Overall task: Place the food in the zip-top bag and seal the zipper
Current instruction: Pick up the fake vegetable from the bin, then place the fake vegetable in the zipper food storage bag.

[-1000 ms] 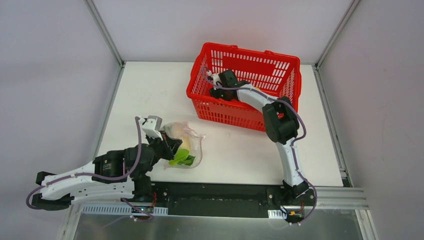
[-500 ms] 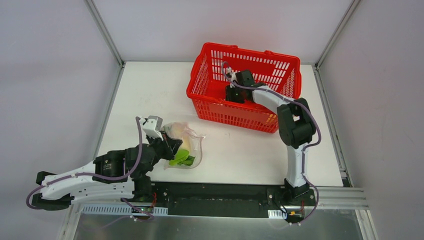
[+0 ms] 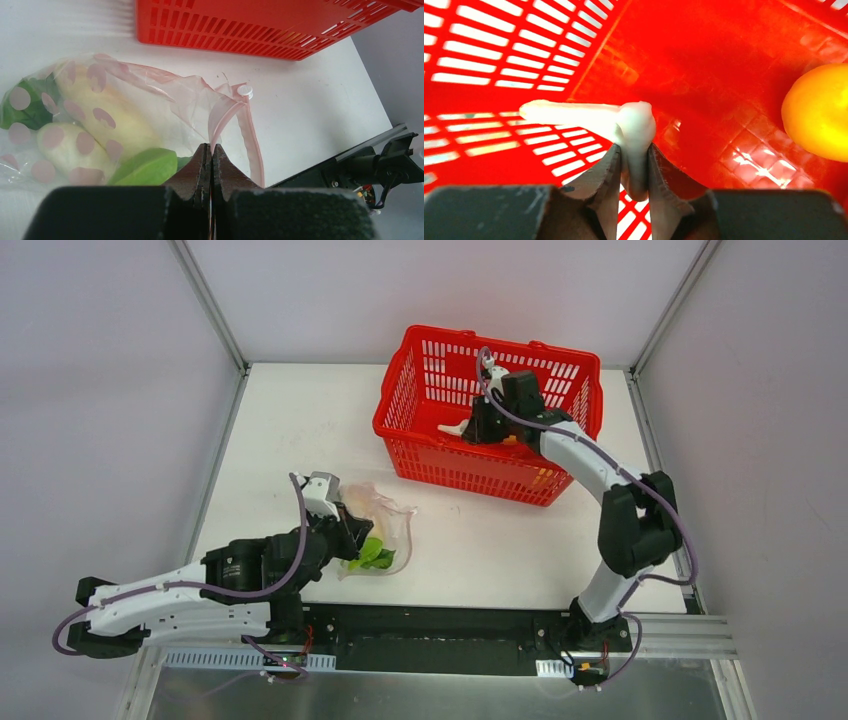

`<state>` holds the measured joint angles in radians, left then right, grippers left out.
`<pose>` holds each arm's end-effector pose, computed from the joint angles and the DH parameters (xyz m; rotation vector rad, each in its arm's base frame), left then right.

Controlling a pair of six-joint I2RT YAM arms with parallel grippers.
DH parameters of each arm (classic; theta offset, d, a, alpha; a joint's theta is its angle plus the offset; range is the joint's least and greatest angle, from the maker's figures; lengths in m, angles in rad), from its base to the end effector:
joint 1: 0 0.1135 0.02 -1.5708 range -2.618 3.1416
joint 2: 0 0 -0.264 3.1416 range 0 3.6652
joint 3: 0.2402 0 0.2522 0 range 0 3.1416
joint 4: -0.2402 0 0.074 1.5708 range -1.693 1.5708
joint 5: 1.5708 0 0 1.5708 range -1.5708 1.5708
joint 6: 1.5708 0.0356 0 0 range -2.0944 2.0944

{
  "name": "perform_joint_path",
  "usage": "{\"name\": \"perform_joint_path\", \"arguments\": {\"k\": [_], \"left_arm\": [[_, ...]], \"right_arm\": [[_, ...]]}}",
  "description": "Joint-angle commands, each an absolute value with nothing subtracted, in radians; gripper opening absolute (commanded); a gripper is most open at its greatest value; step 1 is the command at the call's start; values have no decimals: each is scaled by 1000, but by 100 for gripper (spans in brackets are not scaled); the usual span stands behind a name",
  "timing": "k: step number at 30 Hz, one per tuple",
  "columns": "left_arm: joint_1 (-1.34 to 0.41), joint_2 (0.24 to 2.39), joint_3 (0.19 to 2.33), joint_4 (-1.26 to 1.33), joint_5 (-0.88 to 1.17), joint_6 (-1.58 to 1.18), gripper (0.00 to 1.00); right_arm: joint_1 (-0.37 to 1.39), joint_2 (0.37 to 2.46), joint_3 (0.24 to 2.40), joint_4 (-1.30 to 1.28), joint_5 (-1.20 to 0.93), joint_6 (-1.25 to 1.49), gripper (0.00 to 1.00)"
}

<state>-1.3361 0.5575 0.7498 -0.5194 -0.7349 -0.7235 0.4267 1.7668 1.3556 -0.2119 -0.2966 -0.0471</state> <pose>0.0511 -0.1112 0.3266 0.0697 1.8770 -0.7534 0.3668 0.1782 0.2665 -0.6825 2.1061 0.5374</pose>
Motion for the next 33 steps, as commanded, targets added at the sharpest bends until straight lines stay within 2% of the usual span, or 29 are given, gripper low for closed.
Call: {"name": "perform_joint_path", "arguments": {"k": [1, 10, 18, 23, 29, 33], "left_arm": [[-1342, 579, 783, -472, -729, -728, 0], [-1342, 662, 806, -451, -682, -731, 0], [-1342, 695, 823, -455, -663, -735, 0], [-1342, 699, 836, -458, -667, -727, 0], [-1342, 695, 828, -439, -676, -723, 0], [-1342, 704, 837, -427, -681, -710, 0]], "right_arm": [[420, 1617, 1308, -160, -305, -17, 25], [417, 1353, 1201, -113, -391, 30, 26], [416, 1168, 1170, -191, -461, -66, 28], [418, 1079, 1129, -212, -588, -40, 28], [438, 965, 972, -148, -815, 142, 28], [518, 915, 876, -86, -852, 217, 27]]}}
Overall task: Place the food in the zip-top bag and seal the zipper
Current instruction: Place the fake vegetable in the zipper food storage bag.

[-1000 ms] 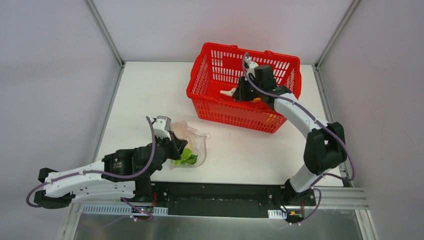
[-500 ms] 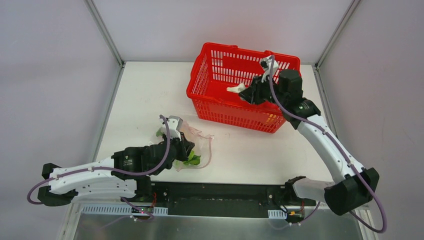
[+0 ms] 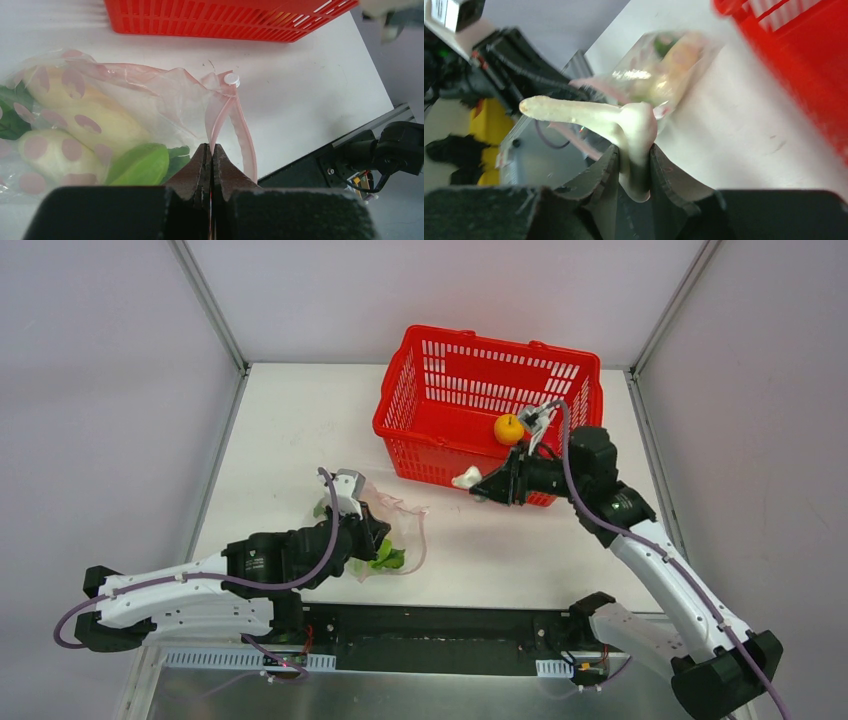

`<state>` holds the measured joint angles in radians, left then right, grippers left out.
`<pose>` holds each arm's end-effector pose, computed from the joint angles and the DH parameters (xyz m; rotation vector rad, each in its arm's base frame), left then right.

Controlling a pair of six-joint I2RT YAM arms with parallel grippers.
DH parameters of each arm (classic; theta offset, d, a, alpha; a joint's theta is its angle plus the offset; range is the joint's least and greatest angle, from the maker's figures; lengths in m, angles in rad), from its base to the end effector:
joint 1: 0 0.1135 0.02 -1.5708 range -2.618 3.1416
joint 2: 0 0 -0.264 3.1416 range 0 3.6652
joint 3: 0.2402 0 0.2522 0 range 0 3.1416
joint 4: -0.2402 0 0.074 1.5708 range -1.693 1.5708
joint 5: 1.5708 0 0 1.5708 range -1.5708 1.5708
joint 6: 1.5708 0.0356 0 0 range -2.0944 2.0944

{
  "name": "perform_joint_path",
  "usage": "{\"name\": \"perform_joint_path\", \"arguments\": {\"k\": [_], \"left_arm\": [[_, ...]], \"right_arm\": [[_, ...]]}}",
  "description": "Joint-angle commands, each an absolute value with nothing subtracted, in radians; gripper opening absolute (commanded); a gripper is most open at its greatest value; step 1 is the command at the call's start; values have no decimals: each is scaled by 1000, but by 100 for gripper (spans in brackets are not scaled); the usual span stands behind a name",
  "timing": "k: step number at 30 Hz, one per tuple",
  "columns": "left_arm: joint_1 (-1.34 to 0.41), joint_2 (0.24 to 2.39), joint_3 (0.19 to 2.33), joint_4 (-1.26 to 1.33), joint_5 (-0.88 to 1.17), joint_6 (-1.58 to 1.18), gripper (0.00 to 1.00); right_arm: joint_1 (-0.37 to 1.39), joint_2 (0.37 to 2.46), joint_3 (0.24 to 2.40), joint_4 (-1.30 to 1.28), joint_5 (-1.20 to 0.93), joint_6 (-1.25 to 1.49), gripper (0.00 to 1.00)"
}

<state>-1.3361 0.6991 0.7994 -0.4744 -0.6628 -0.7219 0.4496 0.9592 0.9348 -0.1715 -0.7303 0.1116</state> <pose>0.0563 -0.1414 0.3303 0.1484 1.9309 -0.7667 0.1818 0.1141 0.3641 -0.8363 1.6337 1.0414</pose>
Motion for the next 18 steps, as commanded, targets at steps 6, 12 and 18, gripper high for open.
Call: {"name": "perform_joint_path", "arguments": {"k": [6, 12, 18], "left_arm": [[-1343, 736, 887, -408, -602, -686, 0], [-1344, 790, 936, -432, -571, -684, 0], [-1344, 795, 942, -414, -548, -678, 0]], "right_arm": [[753, 949, 862, -164, -772, 125, 29], [913, 1059, 906, -237, -527, 36, 30], [974, 1162, 1006, -317, -352, 8, 30]]}}
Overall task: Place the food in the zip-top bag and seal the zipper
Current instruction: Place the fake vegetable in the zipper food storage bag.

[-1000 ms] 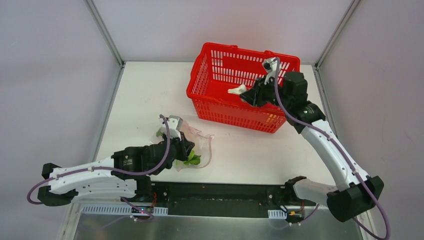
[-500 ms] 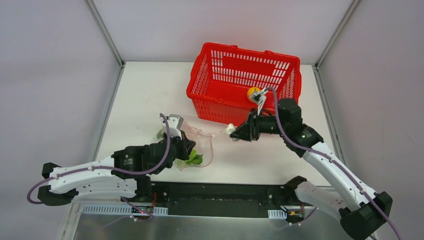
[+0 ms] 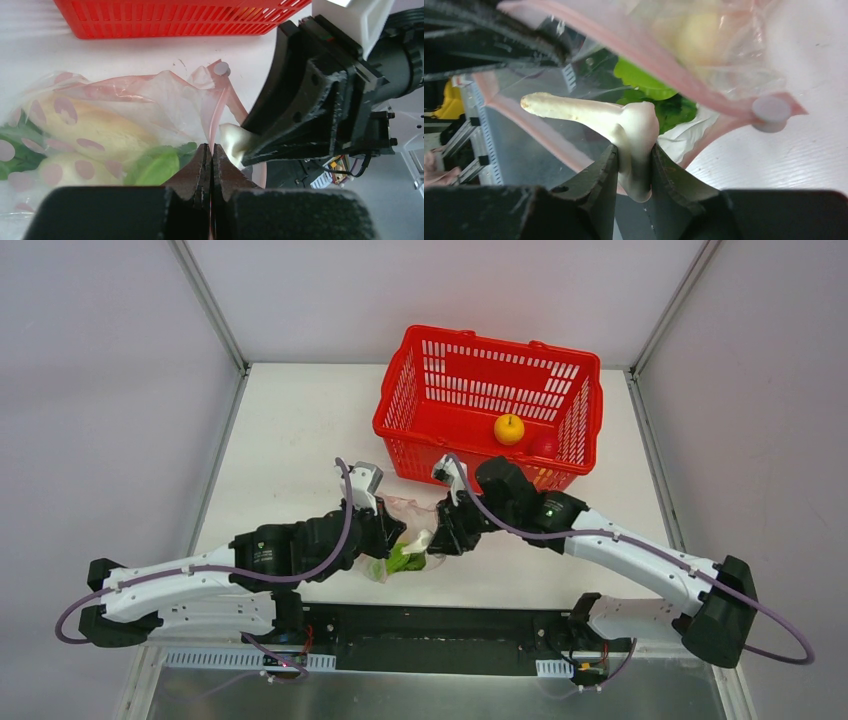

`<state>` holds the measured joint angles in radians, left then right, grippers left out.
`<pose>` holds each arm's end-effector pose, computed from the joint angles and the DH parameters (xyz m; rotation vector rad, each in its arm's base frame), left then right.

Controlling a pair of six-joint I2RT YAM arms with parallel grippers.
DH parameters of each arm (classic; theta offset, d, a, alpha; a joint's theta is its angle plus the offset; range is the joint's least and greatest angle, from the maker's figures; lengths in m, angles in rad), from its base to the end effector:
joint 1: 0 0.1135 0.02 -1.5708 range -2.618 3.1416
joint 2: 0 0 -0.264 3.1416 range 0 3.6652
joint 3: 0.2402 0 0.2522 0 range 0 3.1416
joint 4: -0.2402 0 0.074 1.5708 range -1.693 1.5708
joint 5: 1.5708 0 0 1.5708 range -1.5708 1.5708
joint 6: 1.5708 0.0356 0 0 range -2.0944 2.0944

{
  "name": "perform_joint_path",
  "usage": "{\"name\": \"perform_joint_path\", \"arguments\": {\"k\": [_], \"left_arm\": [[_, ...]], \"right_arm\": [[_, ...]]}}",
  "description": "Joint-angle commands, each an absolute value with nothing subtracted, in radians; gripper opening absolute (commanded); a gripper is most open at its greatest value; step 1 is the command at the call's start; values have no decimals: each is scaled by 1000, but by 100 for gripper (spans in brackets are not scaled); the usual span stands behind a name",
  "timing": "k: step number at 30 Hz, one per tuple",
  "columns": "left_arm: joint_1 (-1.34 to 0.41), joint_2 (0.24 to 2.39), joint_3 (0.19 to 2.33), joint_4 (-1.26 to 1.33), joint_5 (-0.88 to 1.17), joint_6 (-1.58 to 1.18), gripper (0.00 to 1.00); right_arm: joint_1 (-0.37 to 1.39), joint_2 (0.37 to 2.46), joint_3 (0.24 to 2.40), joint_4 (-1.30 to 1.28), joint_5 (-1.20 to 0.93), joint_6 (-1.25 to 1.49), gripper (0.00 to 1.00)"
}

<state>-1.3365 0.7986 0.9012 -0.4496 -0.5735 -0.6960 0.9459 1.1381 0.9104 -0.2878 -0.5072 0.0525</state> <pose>0.0585 -0.1619 0.3521 0.2261 1.9370 -0.8428 0.1339 0.2153 0.3045 -1.2465 1.8354 1.1112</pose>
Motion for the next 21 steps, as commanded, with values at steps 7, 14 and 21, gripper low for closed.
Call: {"name": "perform_joint_path", "arguments": {"k": [7, 14, 21], "left_arm": [[-1344, 778, 941, -411, -524, -655, 0], [-1344, 746, 937, -387, -552, -647, 0], [-1345, 697, 918, -395, -626, -643, 0]], "right_arm": [[1109, 1185, 1047, -294, -24, -57, 34], [1213, 1201, 1051, -258, 216, -120, 45], [1259, 1212, 1068, -229, 233, -173, 56]]}}
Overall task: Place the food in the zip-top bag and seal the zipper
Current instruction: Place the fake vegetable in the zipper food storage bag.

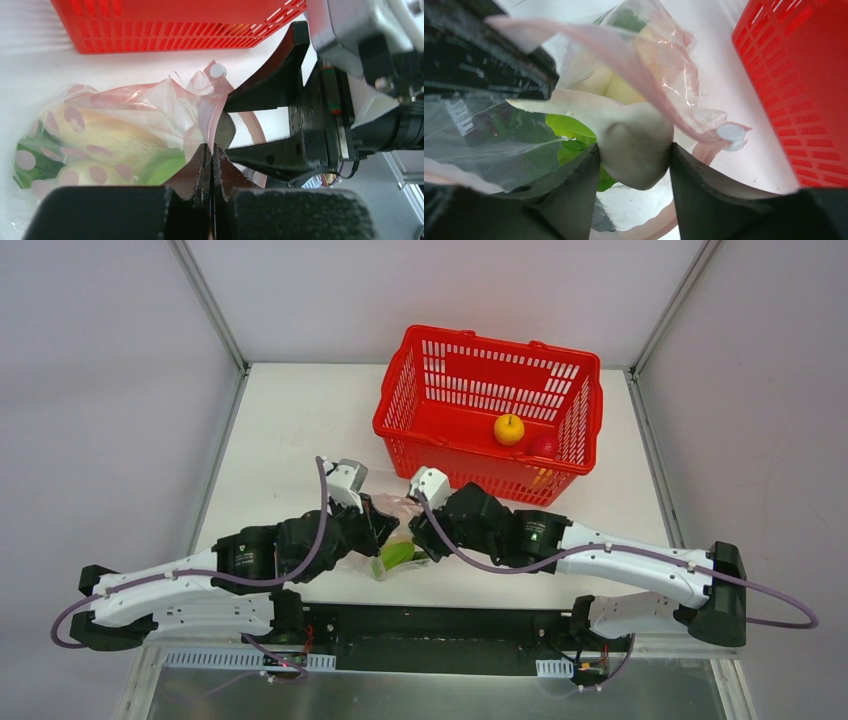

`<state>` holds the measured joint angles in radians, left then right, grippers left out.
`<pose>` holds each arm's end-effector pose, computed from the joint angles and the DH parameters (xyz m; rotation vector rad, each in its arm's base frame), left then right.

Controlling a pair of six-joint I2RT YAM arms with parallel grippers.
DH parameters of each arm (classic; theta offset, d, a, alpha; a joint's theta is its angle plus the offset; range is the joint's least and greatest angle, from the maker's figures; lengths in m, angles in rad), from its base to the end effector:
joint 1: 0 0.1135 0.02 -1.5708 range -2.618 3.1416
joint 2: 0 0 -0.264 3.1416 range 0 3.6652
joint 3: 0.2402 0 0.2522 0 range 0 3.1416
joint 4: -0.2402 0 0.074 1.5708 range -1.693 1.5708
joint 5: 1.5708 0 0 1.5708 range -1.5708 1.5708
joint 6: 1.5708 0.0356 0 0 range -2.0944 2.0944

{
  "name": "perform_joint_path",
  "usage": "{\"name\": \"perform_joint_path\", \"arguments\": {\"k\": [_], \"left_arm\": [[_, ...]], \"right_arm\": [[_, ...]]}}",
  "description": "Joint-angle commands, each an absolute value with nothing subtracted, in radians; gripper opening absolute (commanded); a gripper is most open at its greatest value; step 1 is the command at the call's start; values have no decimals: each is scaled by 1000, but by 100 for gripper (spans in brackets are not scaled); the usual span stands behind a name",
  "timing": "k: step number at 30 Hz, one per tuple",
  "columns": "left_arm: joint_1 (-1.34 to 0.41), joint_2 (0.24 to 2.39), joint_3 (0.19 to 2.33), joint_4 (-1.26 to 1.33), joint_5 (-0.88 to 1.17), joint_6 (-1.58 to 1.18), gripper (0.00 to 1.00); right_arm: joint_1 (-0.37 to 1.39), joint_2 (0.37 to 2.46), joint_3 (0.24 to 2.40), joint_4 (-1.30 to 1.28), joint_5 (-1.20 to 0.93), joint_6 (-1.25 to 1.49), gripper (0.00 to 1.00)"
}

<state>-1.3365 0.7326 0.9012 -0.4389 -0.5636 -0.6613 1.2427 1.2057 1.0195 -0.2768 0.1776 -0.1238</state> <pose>0.0546 -0.1468 0.3625 0.2282 1.8787 -0.8925 0.0946 0.2584 0.3250 -1.2143 1.6717 0.5215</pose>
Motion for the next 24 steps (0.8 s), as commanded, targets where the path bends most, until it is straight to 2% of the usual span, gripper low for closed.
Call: {"name": "perform_joint_path", "arguments": {"k": [1, 11, 15, 19, 24], "left_arm": [[-1344, 689, 915, -398, -634, -643, 0], [-1344, 601, 868, -431, -730, -649, 0], [-1342, 586, 847, -430, -733, -646, 0], [-1342, 592, 832, -425, -726, -644, 0], [-1342, 616, 839, -472, -764, -644, 0]], "right_arm": [[1259, 1215, 1074, -234, 219, -176, 59], [1258, 1018, 974, 20, 70, -131, 74], [1222, 968, 1024, 53, 237, -74, 80], [1054, 1028, 1167, -58, 374, -54, 88], [734, 1256, 1416, -327, 360, -48, 93]]}}
